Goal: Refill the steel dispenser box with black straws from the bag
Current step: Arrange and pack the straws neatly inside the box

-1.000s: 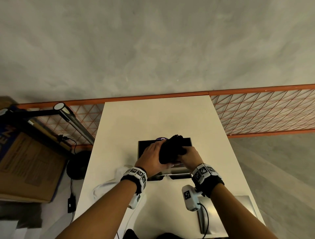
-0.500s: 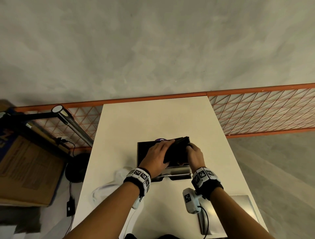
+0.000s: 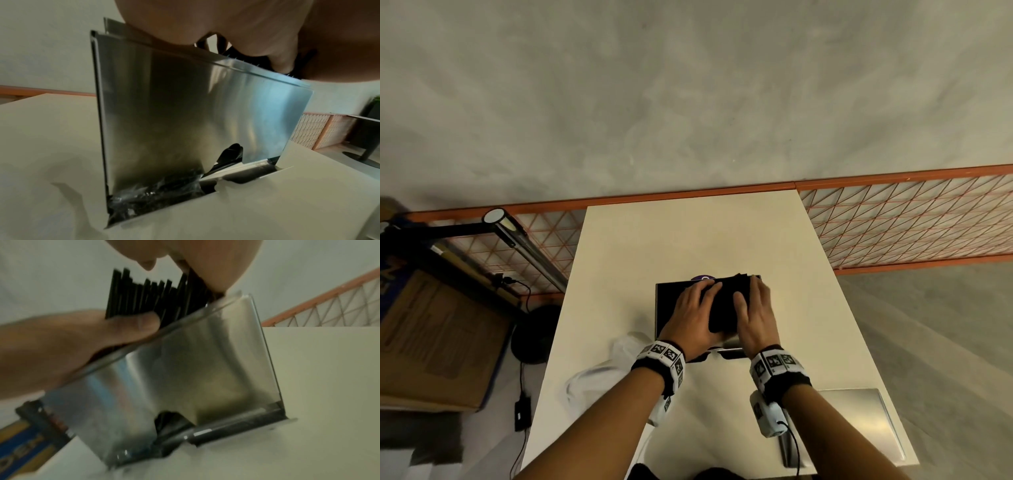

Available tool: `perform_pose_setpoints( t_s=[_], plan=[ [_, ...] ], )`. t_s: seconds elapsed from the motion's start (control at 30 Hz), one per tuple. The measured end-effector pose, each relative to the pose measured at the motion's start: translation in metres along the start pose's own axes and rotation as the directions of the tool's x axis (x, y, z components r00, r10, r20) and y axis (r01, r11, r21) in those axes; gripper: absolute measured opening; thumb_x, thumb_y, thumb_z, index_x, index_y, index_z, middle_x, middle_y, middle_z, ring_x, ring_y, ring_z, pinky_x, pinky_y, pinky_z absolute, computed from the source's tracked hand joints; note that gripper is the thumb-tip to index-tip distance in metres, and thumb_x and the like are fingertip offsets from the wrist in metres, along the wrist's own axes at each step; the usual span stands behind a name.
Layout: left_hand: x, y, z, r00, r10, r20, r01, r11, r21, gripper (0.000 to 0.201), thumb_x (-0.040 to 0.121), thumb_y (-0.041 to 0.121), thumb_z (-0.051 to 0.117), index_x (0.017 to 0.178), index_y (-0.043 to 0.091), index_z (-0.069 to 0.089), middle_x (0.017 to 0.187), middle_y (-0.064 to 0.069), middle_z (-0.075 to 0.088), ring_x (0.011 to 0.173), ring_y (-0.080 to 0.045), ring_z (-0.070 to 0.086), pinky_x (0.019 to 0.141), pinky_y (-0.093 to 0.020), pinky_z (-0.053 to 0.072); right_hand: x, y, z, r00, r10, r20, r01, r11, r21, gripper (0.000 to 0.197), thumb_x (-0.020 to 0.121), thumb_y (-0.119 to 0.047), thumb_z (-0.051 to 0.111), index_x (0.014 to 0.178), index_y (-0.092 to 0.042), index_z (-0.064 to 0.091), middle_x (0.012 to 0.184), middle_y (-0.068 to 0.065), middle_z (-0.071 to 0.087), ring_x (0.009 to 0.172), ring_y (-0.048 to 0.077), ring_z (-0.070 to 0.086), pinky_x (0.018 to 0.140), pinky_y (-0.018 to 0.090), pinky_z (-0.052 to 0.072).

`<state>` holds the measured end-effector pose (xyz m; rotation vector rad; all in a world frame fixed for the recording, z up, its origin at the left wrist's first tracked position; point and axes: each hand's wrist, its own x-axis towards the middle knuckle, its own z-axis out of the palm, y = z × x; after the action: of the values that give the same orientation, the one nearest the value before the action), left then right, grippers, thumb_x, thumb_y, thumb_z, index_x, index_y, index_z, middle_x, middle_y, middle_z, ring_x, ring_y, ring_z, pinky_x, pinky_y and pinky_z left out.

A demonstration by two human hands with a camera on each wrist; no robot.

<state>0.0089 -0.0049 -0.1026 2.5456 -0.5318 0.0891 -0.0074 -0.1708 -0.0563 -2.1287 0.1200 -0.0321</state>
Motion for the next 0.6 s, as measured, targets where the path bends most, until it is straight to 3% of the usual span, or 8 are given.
perform_pose_setpoints(
  t_s=[0.07, 0.2, 0.27, 0.33, 0.43, 0.5, 0.53, 0.6],
  plan=[
    [0.001, 0.0, 0.001, 0.999, -0.017, 0.039, 0.016, 0.999, 0.045, 0.105, 0.076, 0.079, 0.056, 0.158, 0.02, 0.03, 0.162, -0.002, 0.028, 0.149, -0.023, 0.03, 0.124, -0.043, 0.027, -0.003, 0.005, 0.003, 0.995, -0.07, 0.073, 0.076, 0.993, -0.088, 0.047, 0.106, -0.021, 0.039, 0.148, -0.001, 0.034, 0.155, 0.014, 0.029, 0.143, 0.026, 0.031, 0.114, 0.029, 0.028],
    [0.003, 0.002, 0.003, 0.994, -0.044, 0.099, 0.032, 0.991, 0.128, 0.115, 0.073, 0.087, 0.051, 0.161, 0.018, 0.023, 0.163, -0.004, 0.027, 0.15, -0.024, 0.026, 0.124, -0.046, 0.024, 0.002, 0.013, -0.001, 0.997, -0.073, -0.012, 0.073, 0.997, -0.031, 0.05, 0.104, -0.035, 0.037, 0.149, -0.011, 0.037, 0.152, 0.002, 0.035, 0.137, 0.018, 0.039, 0.105, 0.019, 0.031],
    [0.004, 0.001, 0.004, 0.986, -0.091, 0.14, 0.072, 0.988, 0.134, 0.116, 0.073, 0.089, 0.047, 0.162, 0.02, 0.02, 0.163, -0.003, 0.026, 0.149, -0.024, 0.026, 0.124, -0.047, 0.023, 0.005, 0.017, 0.0, 0.993, -0.083, -0.082, 0.083, 0.997, -0.003, 0.057, 0.099, -0.042, 0.034, 0.148, -0.011, 0.038, 0.15, 0.004, 0.037, 0.136, 0.019, 0.04, 0.108, 0.023, 0.032],
    [0.006, -0.001, 0.004, 0.977, -0.091, 0.191, 0.062, 0.986, 0.154, 0.112, 0.076, 0.089, 0.039, 0.162, 0.021, 0.018, 0.162, -0.001, 0.026, 0.149, -0.023, 0.027, 0.124, -0.049, 0.023, 0.007, 0.02, 0.005, 0.997, -0.048, -0.065, 0.046, 0.998, -0.038, 0.062, 0.097, -0.045, 0.033, 0.148, -0.01, 0.038, 0.151, 0.006, 0.037, 0.138, 0.021, 0.038, 0.113, 0.03, 0.032],
    [0.007, -0.003, 0.007, 0.965, -0.04, 0.259, -0.012, 0.98, 0.198, 0.106, 0.079, 0.084, 0.032, 0.164, 0.023, 0.016, 0.163, -0.001, 0.026, 0.151, -0.022, 0.025, 0.124, -0.051, 0.022, 0.006, 0.027, 0.011, 0.976, -0.212, 0.054, 0.219, 0.943, -0.252, 0.046, 0.097, -0.03, 0.041, 0.131, -0.001, 0.055, 0.14, 0.02, 0.051, 0.133, 0.034, 0.041, 0.111, 0.045, 0.034],
    [0.008, -0.005, 0.008, 0.963, -0.029, 0.268, -0.033, 0.974, 0.225, 0.103, 0.081, 0.081, 0.034, 0.164, 0.023, 0.015, 0.163, -0.001, 0.025, 0.151, -0.023, 0.026, 0.124, -0.052, 0.022, 0.011, 0.036, 0.013, 0.944, -0.258, 0.205, 0.317, 0.882, -0.349, 0.025, 0.092, -0.013, 0.049, 0.104, 0.004, 0.062, 0.118, 0.03, 0.062, 0.118, 0.045, 0.05, 0.097, 0.054, 0.044],
    [0.008, -0.006, 0.009, 0.963, -0.029, 0.268, -0.036, 0.971, 0.237, 0.102, 0.082, 0.081, 0.037, 0.164, 0.023, 0.014, 0.163, -0.001, 0.026, 0.15, -0.023, 0.026, 0.123, -0.051, 0.023, 0.016, 0.038, 0.012, 0.933, -0.278, 0.229, 0.349, 0.858, -0.378, 0.022, 0.091, -0.01, 0.049, 0.099, 0.005, 0.063, 0.113, 0.029, 0.064, 0.114, 0.045, 0.053, 0.093, 0.055, 0.047],
    [0.007, -0.005, 0.01, 0.965, -0.033, 0.261, -0.032, 0.97, 0.241, 0.104, 0.081, 0.082, 0.043, 0.163, 0.023, 0.017, 0.162, -0.001, 0.027, 0.149, -0.023, 0.027, 0.124, -0.049, 0.023, 0.019, 0.035, 0.011, 0.937, -0.3, 0.18, 0.35, 0.823, -0.447, 0.036, 0.099, -0.018, 0.036, 0.108, 0.002, 0.064, 0.119, 0.021, 0.063, 0.121, 0.037, 0.051, 0.1, 0.049, 0.046]
  ],
)
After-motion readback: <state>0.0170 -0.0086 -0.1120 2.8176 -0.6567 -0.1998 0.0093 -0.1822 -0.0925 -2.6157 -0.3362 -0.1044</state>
